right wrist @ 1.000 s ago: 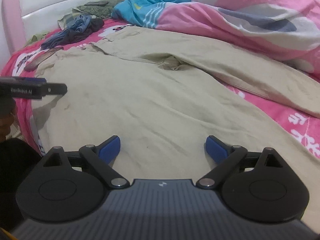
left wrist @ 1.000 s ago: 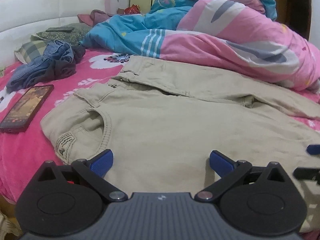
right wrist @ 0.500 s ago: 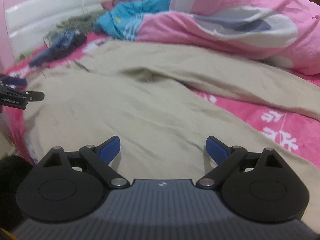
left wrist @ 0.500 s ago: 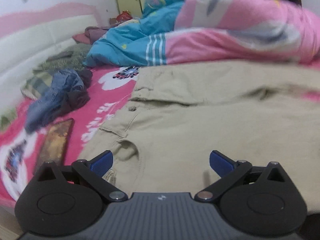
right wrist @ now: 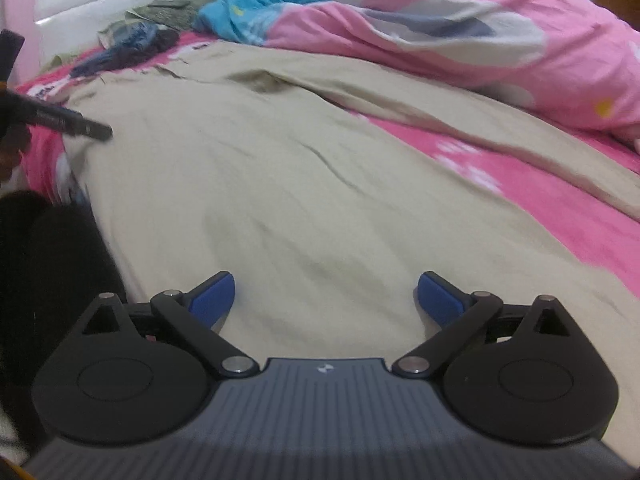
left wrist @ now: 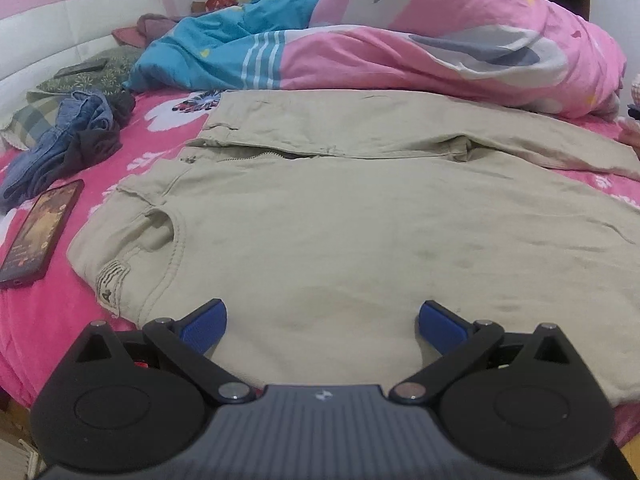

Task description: Fold clothes

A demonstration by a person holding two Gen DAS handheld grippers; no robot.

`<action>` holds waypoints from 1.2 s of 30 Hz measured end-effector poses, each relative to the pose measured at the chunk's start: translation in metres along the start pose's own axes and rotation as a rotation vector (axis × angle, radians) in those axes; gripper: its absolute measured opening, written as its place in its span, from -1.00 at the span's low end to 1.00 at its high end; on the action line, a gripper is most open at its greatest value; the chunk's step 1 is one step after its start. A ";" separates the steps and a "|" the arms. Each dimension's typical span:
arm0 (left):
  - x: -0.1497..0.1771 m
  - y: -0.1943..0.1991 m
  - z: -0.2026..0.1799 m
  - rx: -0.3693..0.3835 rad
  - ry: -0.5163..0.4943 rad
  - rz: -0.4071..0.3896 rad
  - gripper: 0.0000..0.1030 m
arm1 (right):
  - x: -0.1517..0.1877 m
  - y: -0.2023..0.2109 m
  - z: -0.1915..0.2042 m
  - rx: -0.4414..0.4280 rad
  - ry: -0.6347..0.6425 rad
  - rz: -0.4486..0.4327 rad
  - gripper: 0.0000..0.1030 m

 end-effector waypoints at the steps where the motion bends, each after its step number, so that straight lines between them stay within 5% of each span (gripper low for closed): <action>1: 0.000 0.001 -0.001 -0.003 -0.001 0.001 1.00 | 0.002 0.005 -0.003 0.017 0.002 0.009 0.92; 4: 0.001 0.005 -0.005 -0.012 -0.001 -0.001 1.00 | -0.003 0.014 -0.005 0.040 -0.020 -0.021 0.91; 9: 0.004 0.014 -0.007 -0.003 0.014 -0.001 1.00 | -0.034 0.011 0.025 -0.078 -0.050 -0.158 0.91; 19: 0.026 0.017 -0.003 -0.026 0.037 0.048 1.00 | -0.062 -0.023 0.117 -0.235 0.156 -0.255 0.90; 23: 0.031 0.019 -0.001 -0.017 0.050 0.045 1.00 | -0.045 -0.035 0.128 -0.209 0.250 -0.173 0.90; 29: 0.038 0.031 0.001 -0.044 0.021 0.055 1.00 | -0.027 -0.014 0.118 -0.201 0.345 -0.173 0.90; 36: 0.024 0.060 0.001 -0.050 0.006 -0.042 1.00 | -0.040 -0.002 0.086 -0.104 0.294 -0.218 0.90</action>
Point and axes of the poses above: each gripper's, at about its wrist camera, not at the fingertips, and y roughly against the way its jaws point, z to its left, x to its underside, the point moved 4 cm from there along -y, roughly the way its jaws point, and after that the axes turned 9 degrees about x, right-handed, at the moved point
